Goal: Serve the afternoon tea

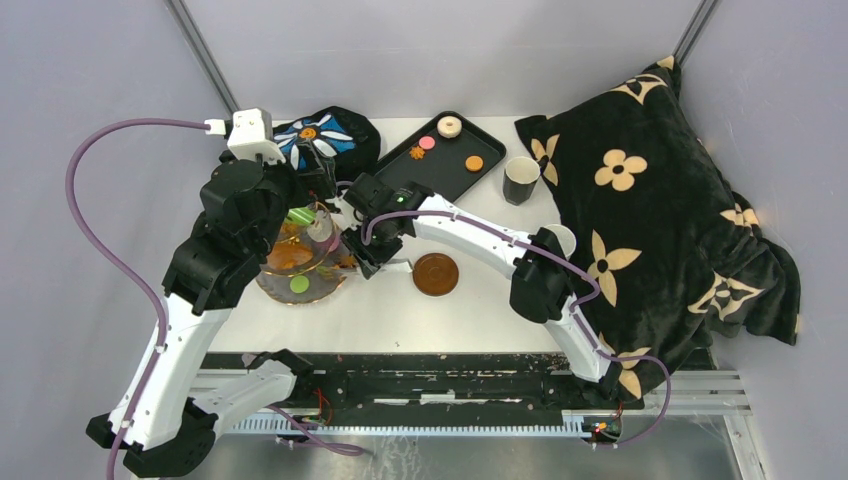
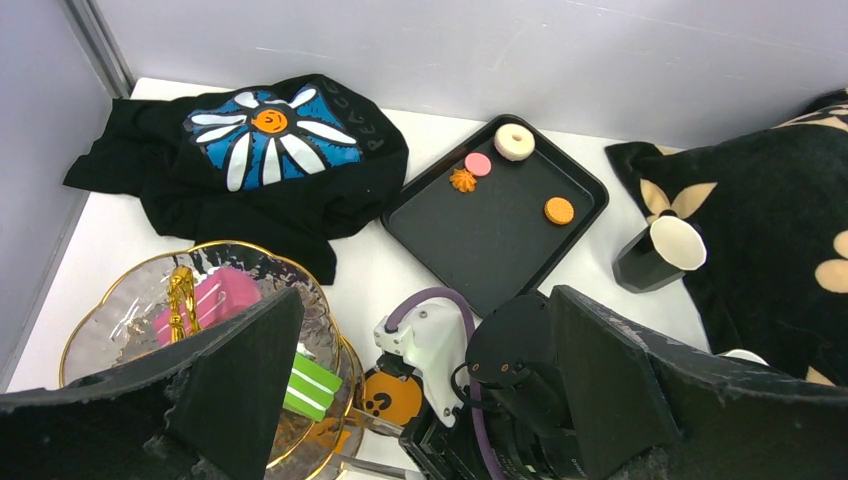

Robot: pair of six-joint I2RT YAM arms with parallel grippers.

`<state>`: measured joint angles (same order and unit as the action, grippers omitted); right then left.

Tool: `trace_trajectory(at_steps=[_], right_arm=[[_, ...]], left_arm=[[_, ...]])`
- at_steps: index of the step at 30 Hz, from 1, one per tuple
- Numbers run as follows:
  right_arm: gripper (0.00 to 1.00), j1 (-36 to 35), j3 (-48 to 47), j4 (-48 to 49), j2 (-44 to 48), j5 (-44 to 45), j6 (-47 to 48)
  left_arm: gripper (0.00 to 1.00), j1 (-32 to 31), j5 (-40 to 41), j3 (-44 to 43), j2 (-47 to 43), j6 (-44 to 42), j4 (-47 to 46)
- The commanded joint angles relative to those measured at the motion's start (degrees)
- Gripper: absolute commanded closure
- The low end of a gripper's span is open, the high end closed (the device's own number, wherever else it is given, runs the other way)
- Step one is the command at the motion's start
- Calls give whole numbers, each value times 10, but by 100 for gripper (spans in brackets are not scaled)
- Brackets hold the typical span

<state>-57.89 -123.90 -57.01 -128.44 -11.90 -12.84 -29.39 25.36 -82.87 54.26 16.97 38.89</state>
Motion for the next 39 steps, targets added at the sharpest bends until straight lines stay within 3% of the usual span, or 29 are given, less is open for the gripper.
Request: trace_trajectory(at_steps=[1, 12, 22, 30, 39], right_arm=[[49, -4, -34, 22, 8, -5, -5], [48, -3, -7, 29, 59, 6, 1], [53, -3, 119, 73, 157, 51, 4], [43, -8, 263, 226, 171, 47, -67], [39, -10, 268, 271, 112, 82, -79]], left_arm=[[1, -1, 8, -11, -2, -8, -19], [1, -1, 7, -12, -4, -5, -17], [1, 0, 0, -7, -3, -1, -22], [1, -1, -7, -1, 0, 3, -27], [1, -1, -3, -4, 0, 2, -23]])
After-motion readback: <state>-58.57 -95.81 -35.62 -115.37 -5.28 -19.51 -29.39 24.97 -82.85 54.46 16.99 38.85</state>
